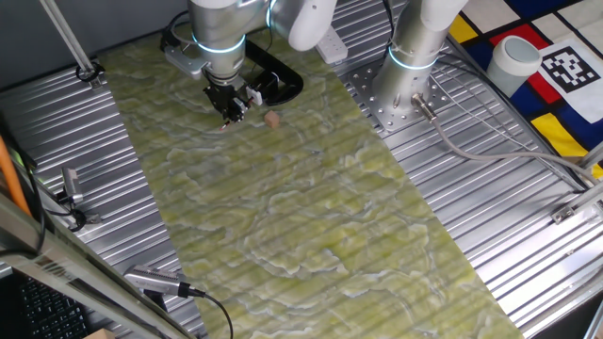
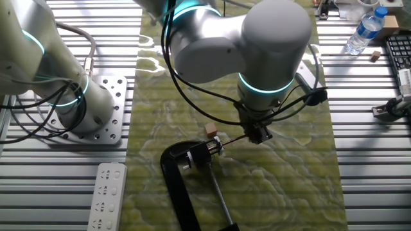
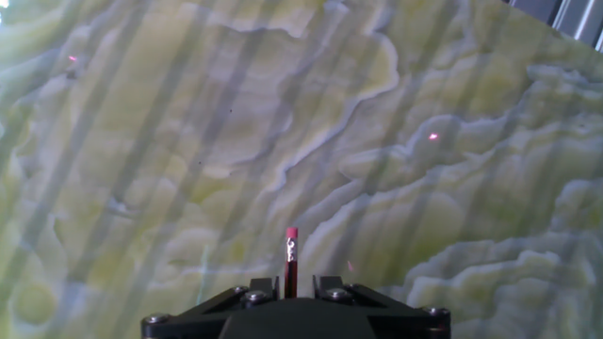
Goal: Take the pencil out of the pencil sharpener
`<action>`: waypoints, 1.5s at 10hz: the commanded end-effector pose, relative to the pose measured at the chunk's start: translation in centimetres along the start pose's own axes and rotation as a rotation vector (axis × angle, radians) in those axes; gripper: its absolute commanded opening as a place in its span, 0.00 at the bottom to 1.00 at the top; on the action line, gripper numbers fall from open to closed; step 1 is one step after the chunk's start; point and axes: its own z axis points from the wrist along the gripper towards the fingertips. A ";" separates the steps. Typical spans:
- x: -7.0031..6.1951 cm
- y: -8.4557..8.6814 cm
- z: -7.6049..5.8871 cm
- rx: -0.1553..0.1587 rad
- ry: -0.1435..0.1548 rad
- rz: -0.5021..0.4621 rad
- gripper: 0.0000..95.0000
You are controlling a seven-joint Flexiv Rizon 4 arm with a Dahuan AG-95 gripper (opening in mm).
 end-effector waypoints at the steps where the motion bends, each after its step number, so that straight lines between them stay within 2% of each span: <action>1: 0.1 0.0 -0.1 0.002 0.005 0.007 0.00; 6: -0.1 -0.1 -0.1 -0.008 0.000 0.020 0.00; 15: -2.5 -0.6 -0.8 -0.013 0.004 0.038 0.00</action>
